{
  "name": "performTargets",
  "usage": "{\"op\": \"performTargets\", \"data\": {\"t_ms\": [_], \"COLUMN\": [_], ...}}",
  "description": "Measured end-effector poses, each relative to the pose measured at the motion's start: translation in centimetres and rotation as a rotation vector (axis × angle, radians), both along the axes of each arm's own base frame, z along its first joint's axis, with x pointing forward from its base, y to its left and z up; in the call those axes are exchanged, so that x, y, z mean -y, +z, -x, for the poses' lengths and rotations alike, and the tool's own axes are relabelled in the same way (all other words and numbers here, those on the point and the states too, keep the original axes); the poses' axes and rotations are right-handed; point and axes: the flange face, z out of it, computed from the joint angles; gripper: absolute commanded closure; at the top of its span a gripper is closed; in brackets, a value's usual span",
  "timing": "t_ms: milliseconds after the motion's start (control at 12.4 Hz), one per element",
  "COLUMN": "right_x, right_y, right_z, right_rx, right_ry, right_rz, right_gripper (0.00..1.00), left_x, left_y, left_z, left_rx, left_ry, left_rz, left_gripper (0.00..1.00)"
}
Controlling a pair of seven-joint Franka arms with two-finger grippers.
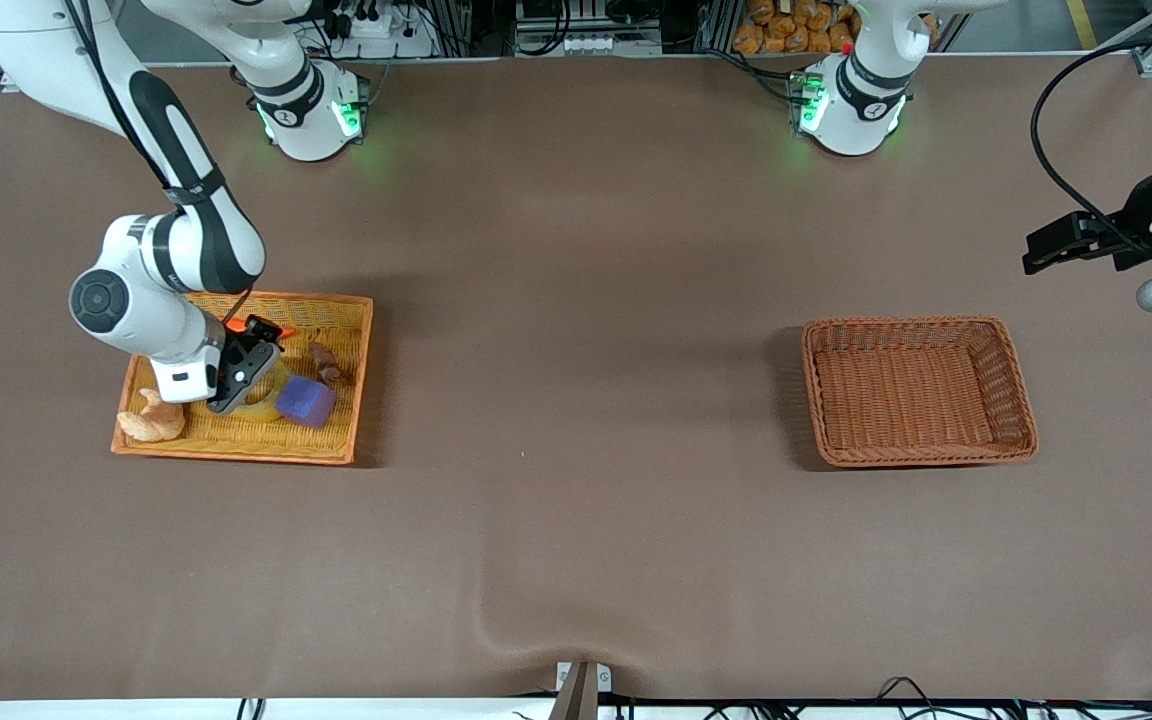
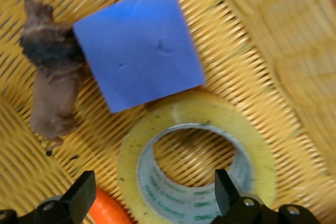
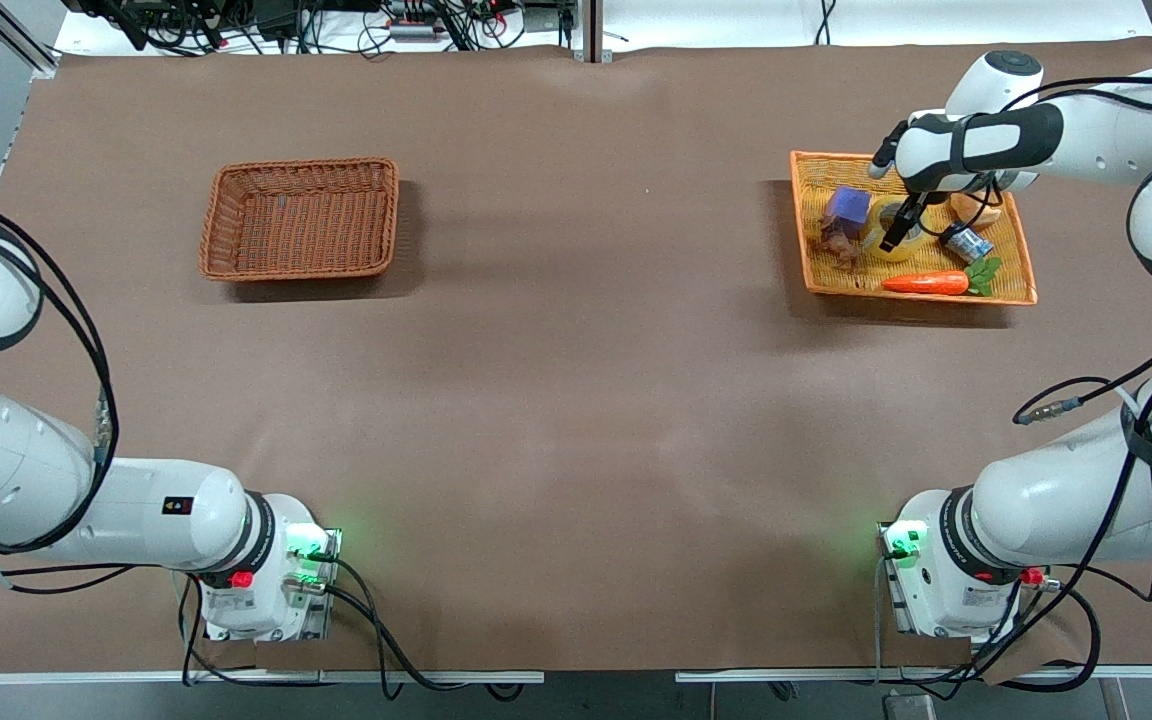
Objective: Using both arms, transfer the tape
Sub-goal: 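Reach the right gripper down onto the yellow tape roll and grasp it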
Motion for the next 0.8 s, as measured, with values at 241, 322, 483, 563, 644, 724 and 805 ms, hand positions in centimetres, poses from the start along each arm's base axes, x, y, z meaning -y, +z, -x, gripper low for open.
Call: {"op": "performTargets", "data": {"t_ms": [241, 322, 483, 563, 644, 724, 805], "right_x": [-0.1, -0.1, -0.2, -0.2, -0.2, -0.2, -0.2], "right_y": [1.1, 1.0, 0.2, -0.5, -1.3, -2.0, -2.4], "right_z": [-0.4, -0.4, -0.4, -0.4, -0.3, -0.2, -0.1], "right_rx": [-0.060, -0.059, -0.047, -0.037, -0.035, -0.042, -0.049], "right_ry": [0.002, 0.004, 0.006, 0.005, 0.005, 0.005, 0.005], "right_rz": [-0.005, -0.005, -0.005, -0.004, -0.004, -0.004, -0.004], "right_gripper": [0.09, 0.10, 0.18, 0.59, 0.75, 0.81, 0.92], "left_x": [-0.5, -0.5, -0.4, -0.4, -0.5, -0.6, -0.8], "left_y": [0.1, 0.2, 0.0, -0.1, -0.1, -0.1, 0.0], "left_z": [-0.1, 0.0, 0.4, 0.8, 1.1, 1.3, 1.4], "left_rx": [0.007, 0.012, 0.026, 0.028, 0.029, 0.030, 0.032], "left_ry": [0.009, 0.010, 0.007, 0.007, 0.008, 0.010, 0.014], "left_rz": [0.000, 0.000, 0.001, 0.001, 0.001, 0.001, 0.001], "left_gripper": [0.00, 0.00, 0.00, 0.00, 0.00, 0.00, 0.00]}}
